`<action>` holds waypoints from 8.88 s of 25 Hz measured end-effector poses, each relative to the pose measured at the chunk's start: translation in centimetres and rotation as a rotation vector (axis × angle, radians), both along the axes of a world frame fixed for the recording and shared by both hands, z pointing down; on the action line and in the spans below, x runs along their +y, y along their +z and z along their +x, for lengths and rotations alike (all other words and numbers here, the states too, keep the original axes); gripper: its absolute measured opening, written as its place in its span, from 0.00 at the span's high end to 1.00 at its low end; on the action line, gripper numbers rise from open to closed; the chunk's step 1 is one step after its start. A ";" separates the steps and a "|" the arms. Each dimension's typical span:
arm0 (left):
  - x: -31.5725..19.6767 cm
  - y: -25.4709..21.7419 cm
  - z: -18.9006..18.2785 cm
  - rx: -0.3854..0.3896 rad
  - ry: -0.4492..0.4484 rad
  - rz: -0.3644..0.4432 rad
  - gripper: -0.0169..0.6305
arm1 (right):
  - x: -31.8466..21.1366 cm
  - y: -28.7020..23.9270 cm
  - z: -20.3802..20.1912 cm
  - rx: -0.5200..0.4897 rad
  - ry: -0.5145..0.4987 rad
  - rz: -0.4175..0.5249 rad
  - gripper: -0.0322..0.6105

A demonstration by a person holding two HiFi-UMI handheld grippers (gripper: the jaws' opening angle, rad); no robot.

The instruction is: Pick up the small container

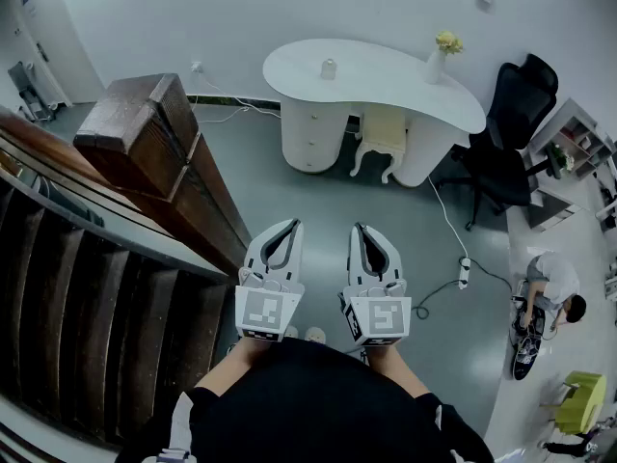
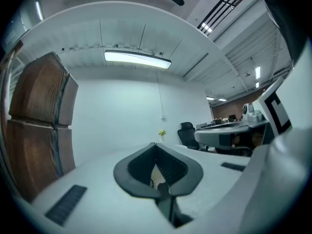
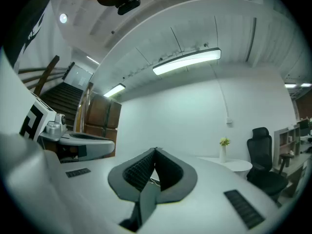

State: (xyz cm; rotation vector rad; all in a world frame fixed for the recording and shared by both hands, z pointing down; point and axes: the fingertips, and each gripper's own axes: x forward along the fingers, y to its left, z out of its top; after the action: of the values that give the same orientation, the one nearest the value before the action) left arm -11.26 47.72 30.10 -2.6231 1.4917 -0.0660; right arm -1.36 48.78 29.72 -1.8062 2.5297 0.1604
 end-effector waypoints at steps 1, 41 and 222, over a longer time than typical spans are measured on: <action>-0.1 0.0 0.2 -0.001 0.000 0.000 0.96 | -0.1 0.0 0.2 0.002 0.001 0.000 0.92; -13.4 3.6 4.6 0.022 0.014 -0.052 0.64 | -11.1 2.2 3.9 0.007 -0.030 -0.006 0.91; -86.4 19.2 15.1 -0.041 0.072 -0.271 0.45 | -81.6 14.8 11.1 0.025 -0.017 -0.176 0.91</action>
State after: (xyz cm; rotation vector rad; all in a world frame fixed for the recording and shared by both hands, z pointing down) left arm 3.88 -38.64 49.33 -2.8610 1.4662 -0.3350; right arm 9.73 -32.80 44.51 -1.8500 2.6517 -0.0417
